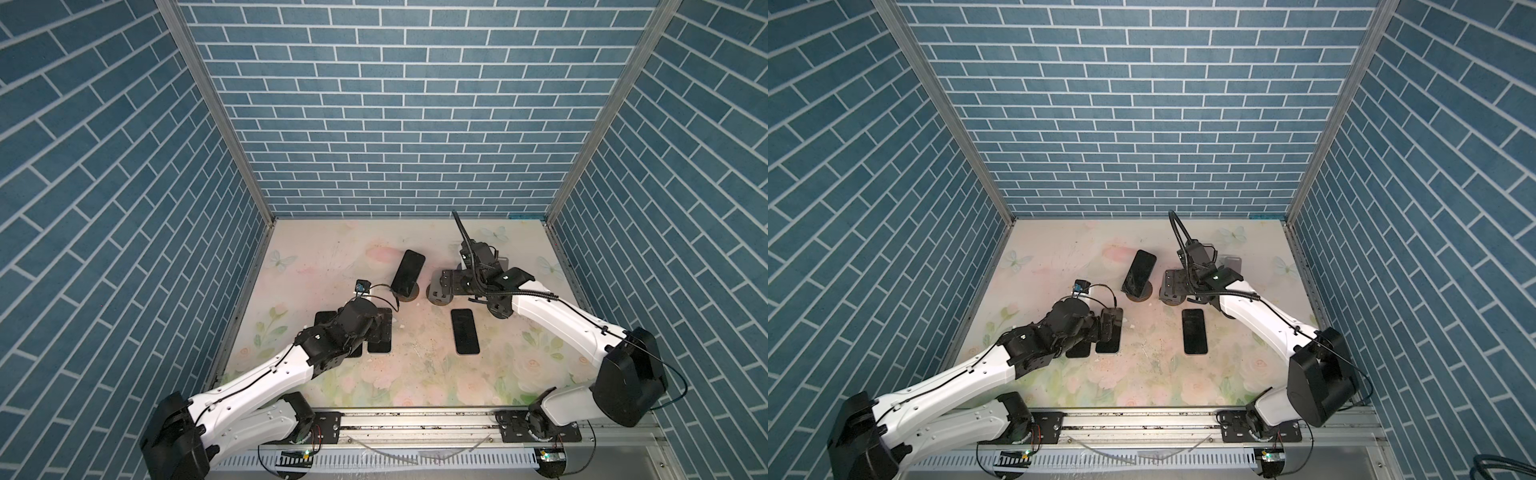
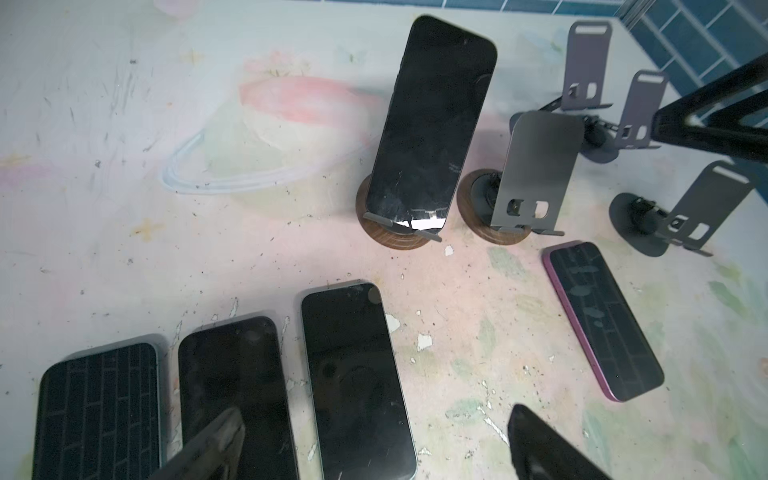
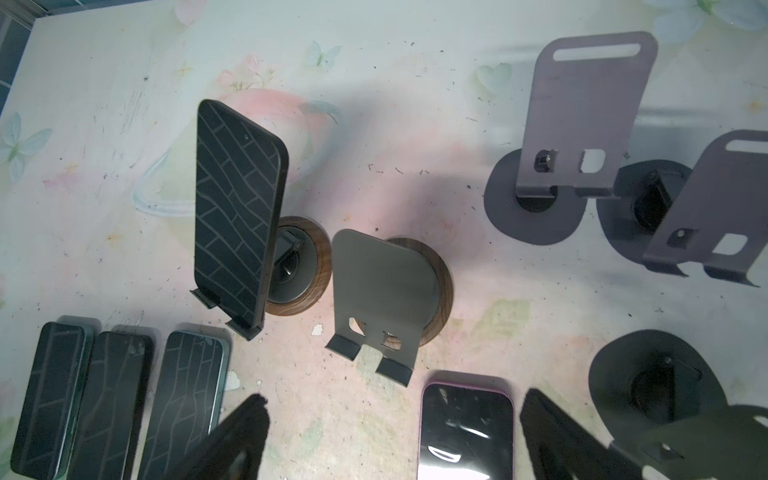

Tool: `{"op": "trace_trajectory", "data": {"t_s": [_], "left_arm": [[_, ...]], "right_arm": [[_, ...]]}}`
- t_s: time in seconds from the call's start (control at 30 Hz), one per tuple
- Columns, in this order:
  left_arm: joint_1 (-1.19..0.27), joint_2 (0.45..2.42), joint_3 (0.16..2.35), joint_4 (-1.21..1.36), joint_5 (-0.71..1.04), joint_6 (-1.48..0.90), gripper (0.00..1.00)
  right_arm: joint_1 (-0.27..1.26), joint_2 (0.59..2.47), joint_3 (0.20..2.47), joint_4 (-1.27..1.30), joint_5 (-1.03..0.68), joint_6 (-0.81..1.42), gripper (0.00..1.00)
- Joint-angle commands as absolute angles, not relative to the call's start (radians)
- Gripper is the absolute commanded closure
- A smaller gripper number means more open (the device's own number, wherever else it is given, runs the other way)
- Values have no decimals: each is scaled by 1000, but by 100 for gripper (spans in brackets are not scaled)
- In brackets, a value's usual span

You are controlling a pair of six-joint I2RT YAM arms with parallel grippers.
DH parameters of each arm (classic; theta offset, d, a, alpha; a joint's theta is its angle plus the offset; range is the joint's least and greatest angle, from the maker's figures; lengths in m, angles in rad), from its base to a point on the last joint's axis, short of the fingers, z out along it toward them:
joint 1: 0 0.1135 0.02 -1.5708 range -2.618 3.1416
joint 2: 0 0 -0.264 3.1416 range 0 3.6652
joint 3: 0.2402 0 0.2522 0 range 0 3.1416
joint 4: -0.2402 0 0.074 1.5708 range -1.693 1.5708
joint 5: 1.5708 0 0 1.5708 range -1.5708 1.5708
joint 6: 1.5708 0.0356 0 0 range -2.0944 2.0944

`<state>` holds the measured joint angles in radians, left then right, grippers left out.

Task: Remove the phone from the phone stand
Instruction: 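Reach the right gripper to the standing black phone while left arm withdraws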

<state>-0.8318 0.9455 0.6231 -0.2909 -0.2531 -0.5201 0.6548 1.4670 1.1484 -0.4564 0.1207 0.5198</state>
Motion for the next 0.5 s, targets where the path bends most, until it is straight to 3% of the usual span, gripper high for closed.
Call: {"op": "trace_trajectory", "data": {"t_s": [0.0,0.47], "left_arm": [[-835,866,569,-219,-260,-504,0],[-834,755,526,-302,-322,-502,0]], "right_arm": [[683,1511,1239,-484,160,563,4],[841,1799,1584,-608,345,696,3]]}}
